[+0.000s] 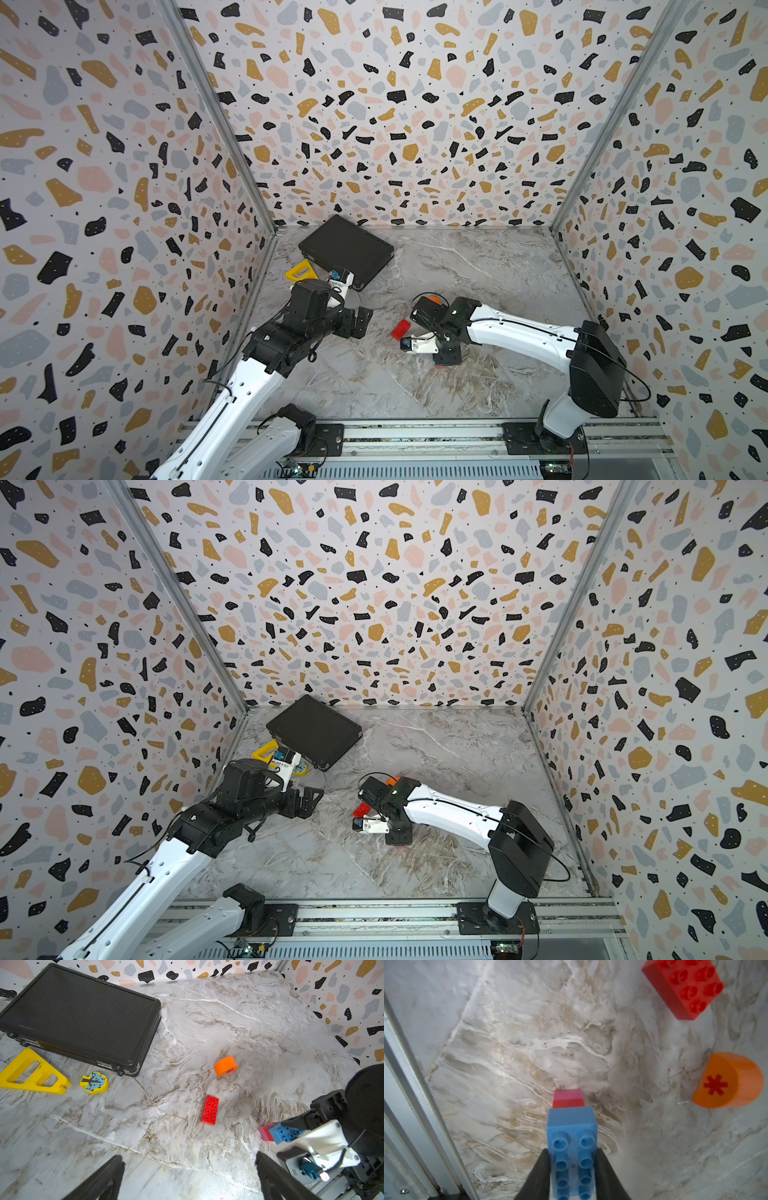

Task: Assemble an ice cream with lego
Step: Assemble the lego brick with the lego brick.

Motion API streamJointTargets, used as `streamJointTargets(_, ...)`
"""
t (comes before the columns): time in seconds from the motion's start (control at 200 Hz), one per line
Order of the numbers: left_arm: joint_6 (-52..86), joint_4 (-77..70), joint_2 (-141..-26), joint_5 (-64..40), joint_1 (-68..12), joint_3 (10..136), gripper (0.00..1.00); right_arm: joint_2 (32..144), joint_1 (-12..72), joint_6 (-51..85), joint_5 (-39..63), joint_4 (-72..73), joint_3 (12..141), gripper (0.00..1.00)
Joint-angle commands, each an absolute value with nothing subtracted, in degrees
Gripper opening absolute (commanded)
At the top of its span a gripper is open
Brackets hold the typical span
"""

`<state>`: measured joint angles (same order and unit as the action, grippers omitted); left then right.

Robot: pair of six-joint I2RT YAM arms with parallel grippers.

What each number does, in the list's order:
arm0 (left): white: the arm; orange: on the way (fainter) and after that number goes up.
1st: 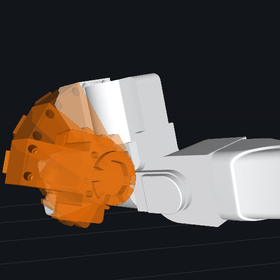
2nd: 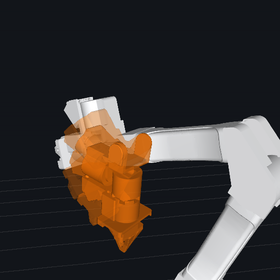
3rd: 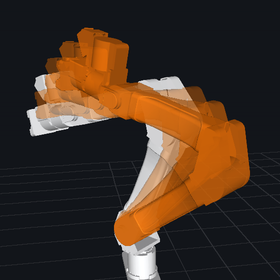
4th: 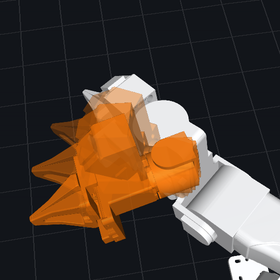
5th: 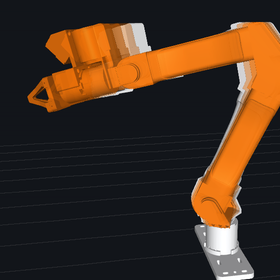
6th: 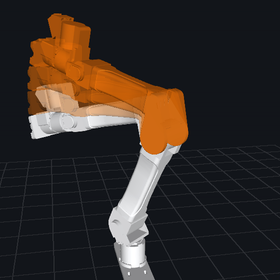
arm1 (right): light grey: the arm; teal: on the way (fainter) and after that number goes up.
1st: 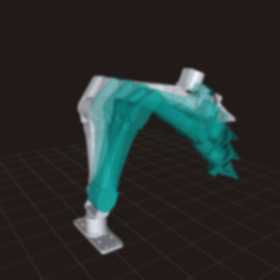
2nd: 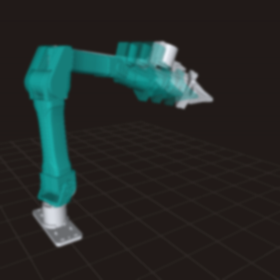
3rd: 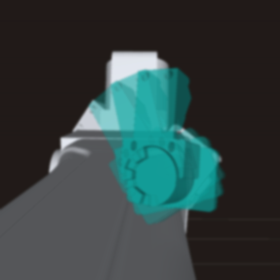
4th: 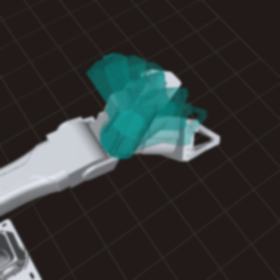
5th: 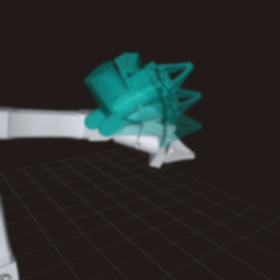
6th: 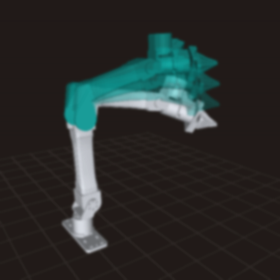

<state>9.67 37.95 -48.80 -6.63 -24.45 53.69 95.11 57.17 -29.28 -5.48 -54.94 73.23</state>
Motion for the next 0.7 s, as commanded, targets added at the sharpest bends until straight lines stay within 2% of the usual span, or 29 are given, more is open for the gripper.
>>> streamJointTargets(0.0,9.23,35.42,-47.23,-7.17,-24.18,52.91,1.00,95.00,57.22,-23.15,-10.23,-59.12,78.12,0.13)
streamJointTargets(0.416,9.23,36.38,-48.30,-5.01,-24.17,53.26,0.99,104.51,55.39,-7.57,-12.94,-60.27,87.52,0.14)
streamJointTargets(0.556,9.12,36.49,-48.27,-4.77,-24.20,53.26,0.99,104.71,55.28,-11.12,-11.61,-60.66,87.68,0.14)
streamJointTargets(0.696,9.03,36.39,-48.32,-4.81,-24.17,53.26,1.00,102.01,55.04,-21.89,-6.38,-62.42,85.86,0.14)
